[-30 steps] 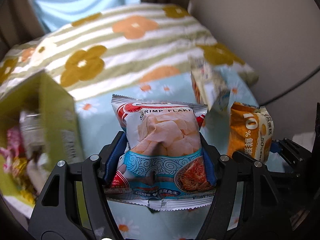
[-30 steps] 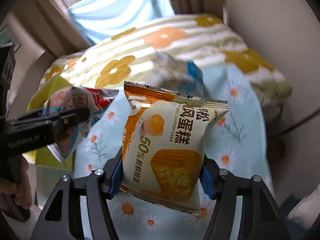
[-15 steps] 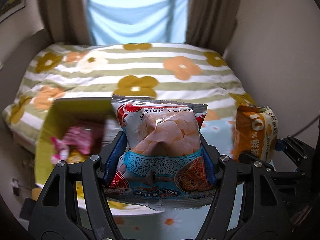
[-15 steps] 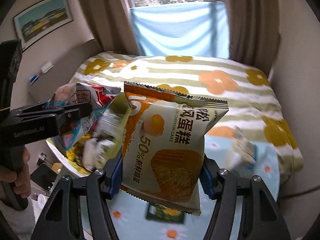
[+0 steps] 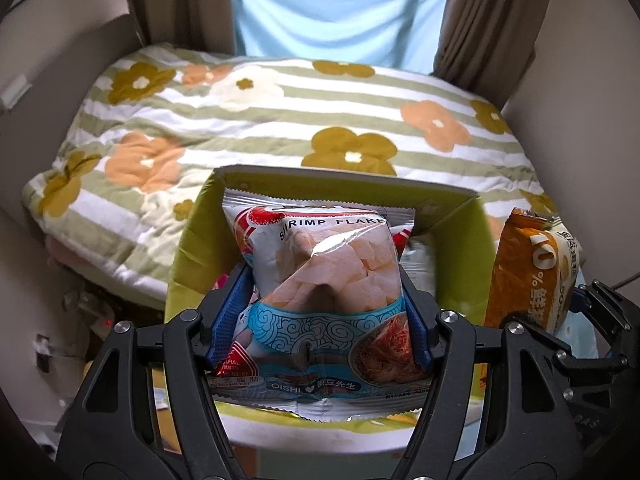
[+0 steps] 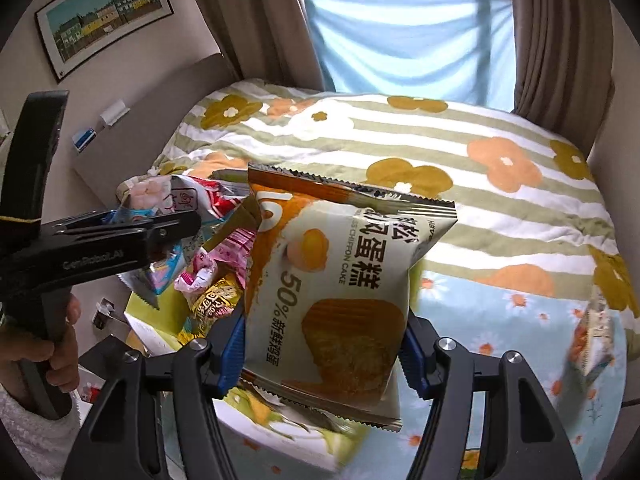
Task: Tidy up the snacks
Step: 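Carry the shrimp flakes bag and sponge cake pack over the box and release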
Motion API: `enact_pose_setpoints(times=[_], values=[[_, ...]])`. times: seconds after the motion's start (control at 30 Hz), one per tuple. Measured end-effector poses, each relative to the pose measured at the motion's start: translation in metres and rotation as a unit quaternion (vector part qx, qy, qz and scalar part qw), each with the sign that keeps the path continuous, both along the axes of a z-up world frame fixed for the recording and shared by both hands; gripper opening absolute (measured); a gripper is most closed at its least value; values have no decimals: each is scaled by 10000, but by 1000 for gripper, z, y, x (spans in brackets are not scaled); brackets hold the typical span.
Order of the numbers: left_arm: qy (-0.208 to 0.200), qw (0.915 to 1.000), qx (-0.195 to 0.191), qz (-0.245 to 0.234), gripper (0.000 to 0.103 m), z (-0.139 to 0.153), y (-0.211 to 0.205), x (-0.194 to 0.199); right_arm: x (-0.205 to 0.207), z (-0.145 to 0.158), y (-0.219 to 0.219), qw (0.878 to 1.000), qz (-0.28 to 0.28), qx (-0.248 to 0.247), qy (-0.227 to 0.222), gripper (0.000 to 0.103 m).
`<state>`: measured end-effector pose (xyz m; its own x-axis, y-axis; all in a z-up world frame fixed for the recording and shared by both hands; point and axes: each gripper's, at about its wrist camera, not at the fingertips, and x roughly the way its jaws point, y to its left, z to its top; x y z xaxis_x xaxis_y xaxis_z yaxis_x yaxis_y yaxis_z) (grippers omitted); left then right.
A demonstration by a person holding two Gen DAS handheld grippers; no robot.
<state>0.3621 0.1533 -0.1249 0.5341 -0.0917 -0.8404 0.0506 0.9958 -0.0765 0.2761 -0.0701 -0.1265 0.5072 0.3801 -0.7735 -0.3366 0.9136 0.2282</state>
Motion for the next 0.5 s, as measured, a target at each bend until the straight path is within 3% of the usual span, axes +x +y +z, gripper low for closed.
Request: enact_pose_setpoints(times=[0.17, 0.27, 0.33, 0.5], values=[[98, 9993, -80, -358, 71, -16, 1, 23, 10, -10, 12, 9995, -246, -61, 177, 60], [-22, 9984, 211, -521, 102, -19, -7, 31, 11, -14, 14, 9987, -395, -133, 287, 60], [-107, 9976, 285, -622, 103, -20, -7, 32, 12, -18, 13, 9981, -468, -184, 361, 60], [40, 9989, -19, -476, 103, -27, 11, 20, 6, -25, 10, 9972, -502, -217, 505, 60]])
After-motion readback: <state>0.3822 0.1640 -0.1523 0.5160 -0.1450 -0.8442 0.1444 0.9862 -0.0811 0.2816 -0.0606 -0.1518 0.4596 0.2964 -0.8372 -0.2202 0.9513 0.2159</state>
